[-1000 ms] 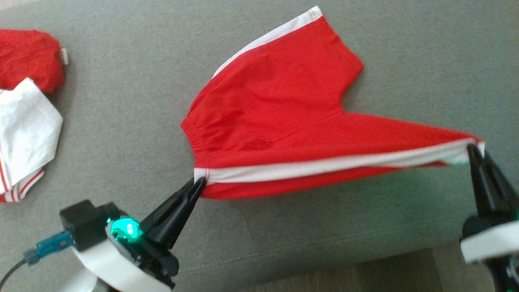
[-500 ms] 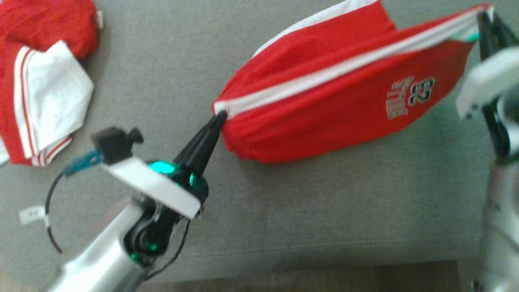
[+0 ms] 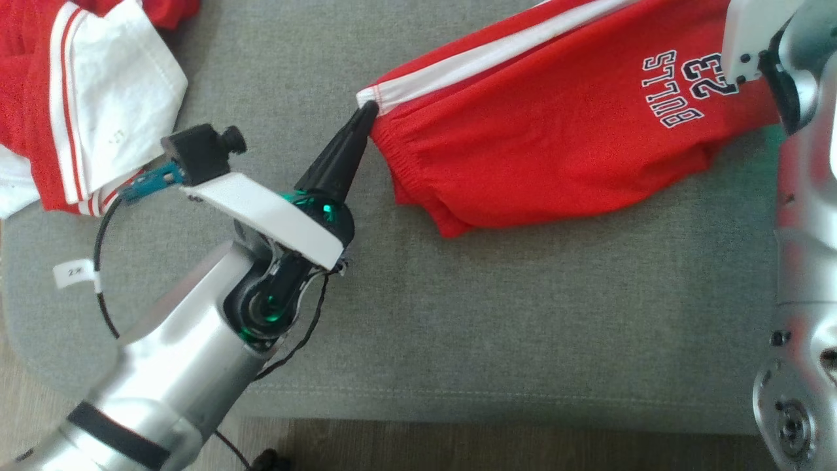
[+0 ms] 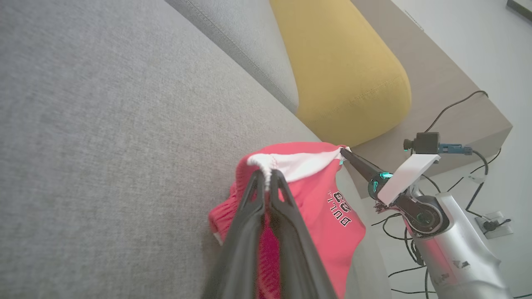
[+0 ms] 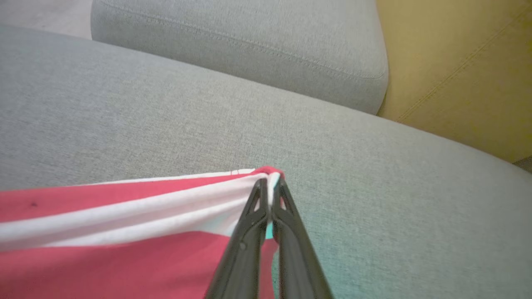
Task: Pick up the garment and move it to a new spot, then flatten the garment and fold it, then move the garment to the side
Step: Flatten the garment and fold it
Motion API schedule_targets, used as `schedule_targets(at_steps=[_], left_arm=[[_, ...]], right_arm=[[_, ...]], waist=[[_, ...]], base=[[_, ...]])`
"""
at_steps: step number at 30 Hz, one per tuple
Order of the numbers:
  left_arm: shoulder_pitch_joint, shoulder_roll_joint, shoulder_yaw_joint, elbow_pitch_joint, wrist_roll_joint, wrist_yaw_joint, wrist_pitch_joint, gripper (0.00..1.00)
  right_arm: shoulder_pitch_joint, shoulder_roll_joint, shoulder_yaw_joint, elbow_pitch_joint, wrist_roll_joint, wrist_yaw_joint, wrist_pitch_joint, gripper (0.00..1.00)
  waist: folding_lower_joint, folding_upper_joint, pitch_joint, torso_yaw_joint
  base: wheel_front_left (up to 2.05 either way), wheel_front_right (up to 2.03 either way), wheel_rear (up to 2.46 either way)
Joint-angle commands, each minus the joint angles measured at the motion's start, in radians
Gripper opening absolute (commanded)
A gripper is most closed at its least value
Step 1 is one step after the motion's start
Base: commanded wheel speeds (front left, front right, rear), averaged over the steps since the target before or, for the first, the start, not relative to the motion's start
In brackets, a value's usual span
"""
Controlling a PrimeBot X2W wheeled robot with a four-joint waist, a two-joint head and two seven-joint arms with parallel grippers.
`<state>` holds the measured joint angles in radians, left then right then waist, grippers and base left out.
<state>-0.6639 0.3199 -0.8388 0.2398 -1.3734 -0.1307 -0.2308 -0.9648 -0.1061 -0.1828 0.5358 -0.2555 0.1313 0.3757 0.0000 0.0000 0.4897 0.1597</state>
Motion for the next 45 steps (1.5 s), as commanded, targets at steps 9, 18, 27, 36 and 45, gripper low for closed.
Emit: schedule_targets(at_steps=[9,18,27,36,45], left_arm=[[-0.067,0.001,-0.004,0.072,0.04,0.0,-0.028,1.0],[0.032,-0.022,0.146,0.115,0.358,0.025,-0.031,1.0],[0.275,-0.099,0.346,-0.095,0.847,0.158,-0.031,1.0],[0.423,-0.159,0.434,-0.223,1.035,0.176,-0.031,1.0],[0.52,-0.211,0.513,-0.245,1.092,0.139,-0.031,1.0]], right_arm=[[-0.097,0.035,0.003,0.177,0.053,-0.001,-0.197,1.0],[-0.021,-0.007,0.042,0.261,0.22,-0.001,-0.218,1.0],[0.067,-0.064,-0.038,0.324,0.206,-0.001,-0.109,1.0],[0.083,-0.061,-0.129,0.412,0.148,-0.001,-0.053,1.0],[0.082,-0.04,-0.113,0.471,0.155,-0.001,-0.071,1.0]], waist=[[0.0,0.0,0.003,0.002],[0.0,0.0,-0.068,-0.023],[0.0,0.0,-0.111,0.023],[0.0,0.0,-0.142,0.093],[0.0,0.0,-0.18,0.097]], base=[[0.0,0.0,0.0],[0.0,0.0,0.0],[0.0,0.0,0.0],[0.0,0.0,0.0],[0.0,0.0,0.0]])
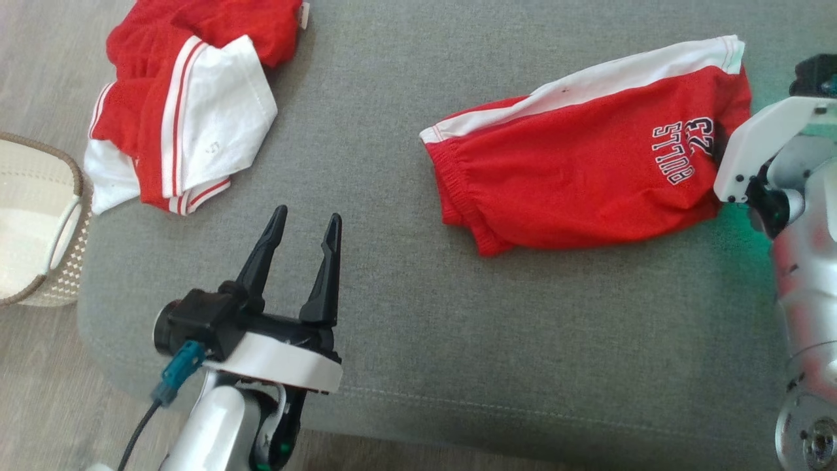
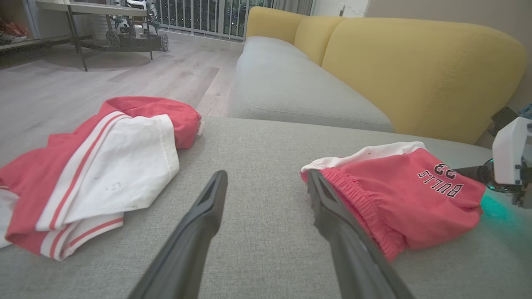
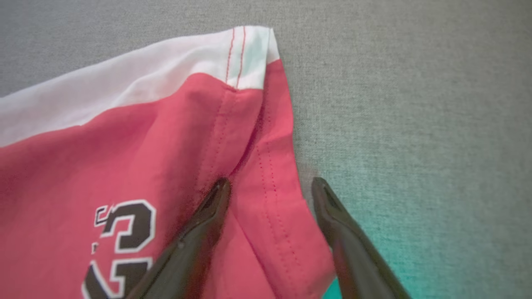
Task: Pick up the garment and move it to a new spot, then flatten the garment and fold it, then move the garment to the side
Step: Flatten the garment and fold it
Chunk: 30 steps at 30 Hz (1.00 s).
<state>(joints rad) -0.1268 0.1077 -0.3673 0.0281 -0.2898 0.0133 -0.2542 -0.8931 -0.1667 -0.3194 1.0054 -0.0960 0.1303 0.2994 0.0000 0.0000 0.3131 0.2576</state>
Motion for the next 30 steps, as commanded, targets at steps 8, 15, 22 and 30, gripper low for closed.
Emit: schedule_targets(at_steps=[8,15,22,30], left_arm=[[-0.005,-0.019,0.075,-0.041,0.048,-0.028,-0.008,1.0],[-0.006,-0.033,0.084,-0.048,0.072,-0.052,-0.008,1.0],[-0.018,-0.042,0.083,-0.045,0.088,-0.076,-0.008,1.0],[-0.023,-0.049,0.093,-0.038,0.087,-0.088,-0.008,1.0]], right_arm=[[-0.007,-0.005,-0.068,-0.082,-0.101,0.0,-0.15,1.0],[-0.033,0.062,-0.088,-0.04,-0.104,0.0,-0.168,1.0],[-0.014,0.046,-0.119,0.017,-0.185,0.0,-0.115,1.0],[-0.018,0.067,-0.167,0.053,-0.264,0.0,-0.052,0.0]], waist=[[0.0,0.0,-0.02,-0.013],[0.0,0.0,-0.003,-0.013],[0.0,0.0,0.017,-0.001],[0.0,0.0,0.011,-0.011]], base=[[0.0,0.0,0.0],[0.0,0.0,0.0],[0.0,0.0,0.0],[0.0,0.0,0.0]])
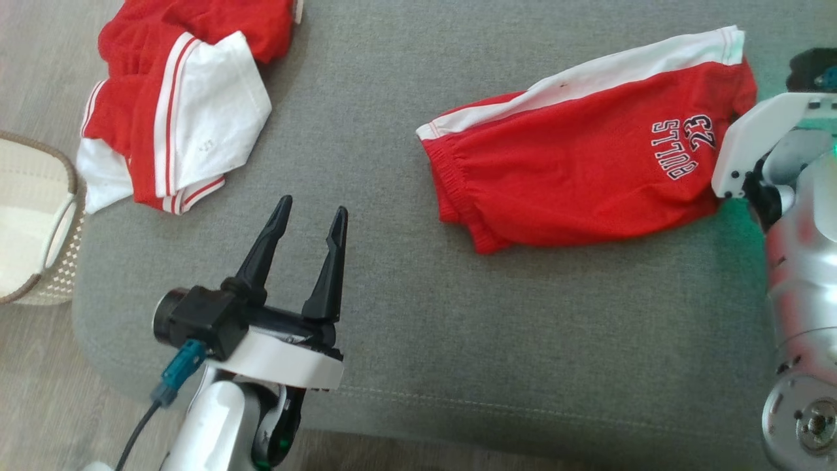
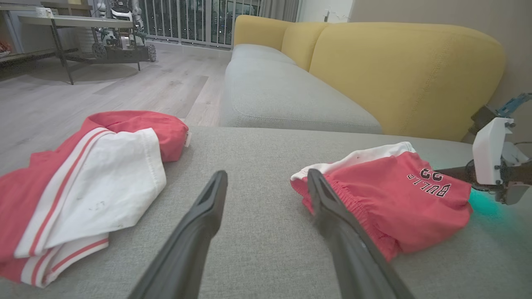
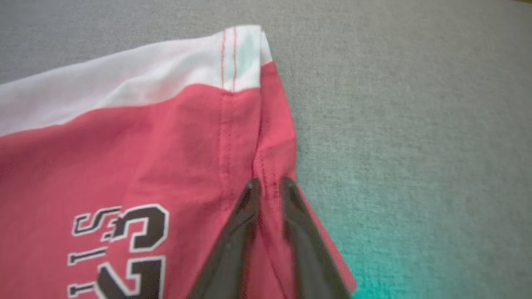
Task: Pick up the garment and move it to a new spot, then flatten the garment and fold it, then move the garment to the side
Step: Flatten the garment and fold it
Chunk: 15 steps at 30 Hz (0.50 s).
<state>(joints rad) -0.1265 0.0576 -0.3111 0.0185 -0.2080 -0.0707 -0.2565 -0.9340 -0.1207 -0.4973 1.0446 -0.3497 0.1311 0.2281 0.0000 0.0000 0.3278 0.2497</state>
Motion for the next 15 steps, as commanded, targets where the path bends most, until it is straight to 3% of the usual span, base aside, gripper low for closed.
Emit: schedule_targets(at_steps=[1,15], left_arm=[[-0.022,0.0,0.04,-0.027,0.005,-0.004,-0.005,1.0],[0.022,-0.005,0.067,-0.042,0.013,0.001,-0.005,1.0]], right_arm=[[0.021,0.023,0.011,0.017,-0.014,0.0,0.02,0.0],[0.015,-0.019,0.02,-0.066,-0.119,0.0,-0.013,0.0]], waist=[[0.0,0.0,-0.007,-0.008],[0.0,0.0,-0.079,-0.144]], base=[[0.0,0.0,0.0],[0.0,0.0,0.0]])
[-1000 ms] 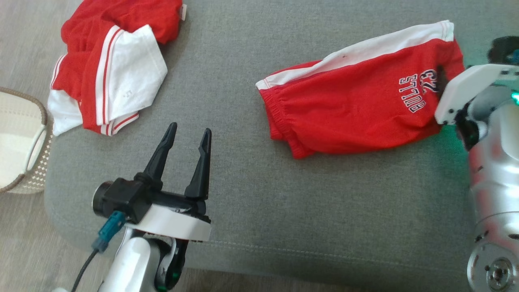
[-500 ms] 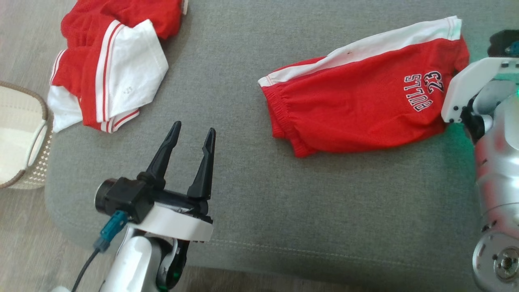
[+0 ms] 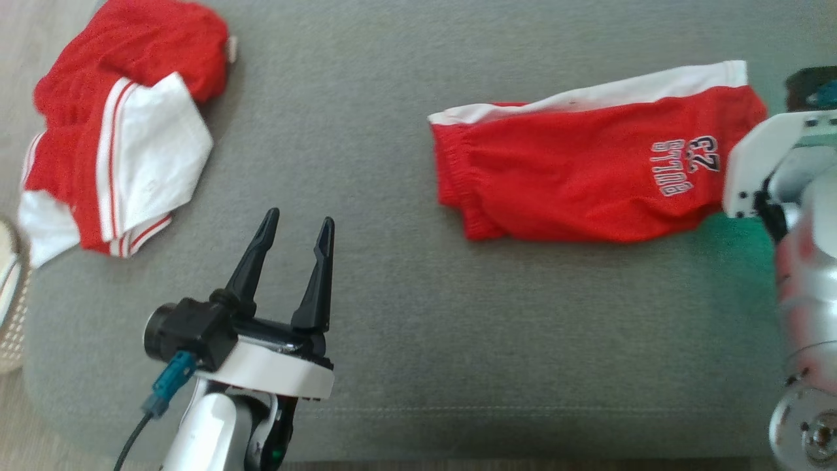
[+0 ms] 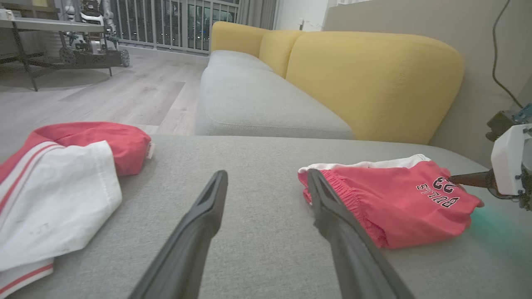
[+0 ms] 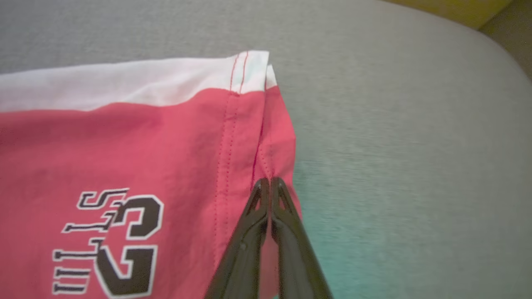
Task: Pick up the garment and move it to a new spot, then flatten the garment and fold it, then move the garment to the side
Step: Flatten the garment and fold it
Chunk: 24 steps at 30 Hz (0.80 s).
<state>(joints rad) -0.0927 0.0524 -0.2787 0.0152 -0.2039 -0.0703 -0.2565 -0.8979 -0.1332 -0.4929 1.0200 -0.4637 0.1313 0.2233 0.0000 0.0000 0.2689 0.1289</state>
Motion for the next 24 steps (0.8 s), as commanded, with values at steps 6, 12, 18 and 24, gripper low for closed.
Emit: schedule_targets(at_steps=[6,12,18,24], left_arm=[[0.01,-0.001,0.027,-0.038,0.011,0.009,-0.005,1.0],[0.03,-0.002,0.024,-0.032,0.012,0.022,-0.005,1.0],[0.042,-0.002,0.012,-0.023,0.013,0.027,-0.005,1.0],[0.05,-0.002,-0.007,-0.02,0.002,0.038,-0.005,1.0]], right_arm=[[-0.017,-0.026,0.025,-0.081,-0.008,-0.001,-0.018,0.0],[-0.03,0.033,0.122,-0.089,0.048,-0.001,-0.054,0.0],[-0.036,0.074,0.31,-0.08,0.164,-0.001,-0.072,0.0],[-0.005,0.082,0.576,-0.1,0.388,-0.001,-0.046,0.0]], waist=[[0.0,0.0,-0.056,-0.06],[0.0,0.0,-0.095,-0.086],[0.0,0.0,-0.13,-0.088],[0.0,0.0,-0.15,-0.055]], base=[[0.0,0.0,0.0],[0.0,0.0,0.0],[0.0,0.0,0.0],[0.0,0.0,0.0]])
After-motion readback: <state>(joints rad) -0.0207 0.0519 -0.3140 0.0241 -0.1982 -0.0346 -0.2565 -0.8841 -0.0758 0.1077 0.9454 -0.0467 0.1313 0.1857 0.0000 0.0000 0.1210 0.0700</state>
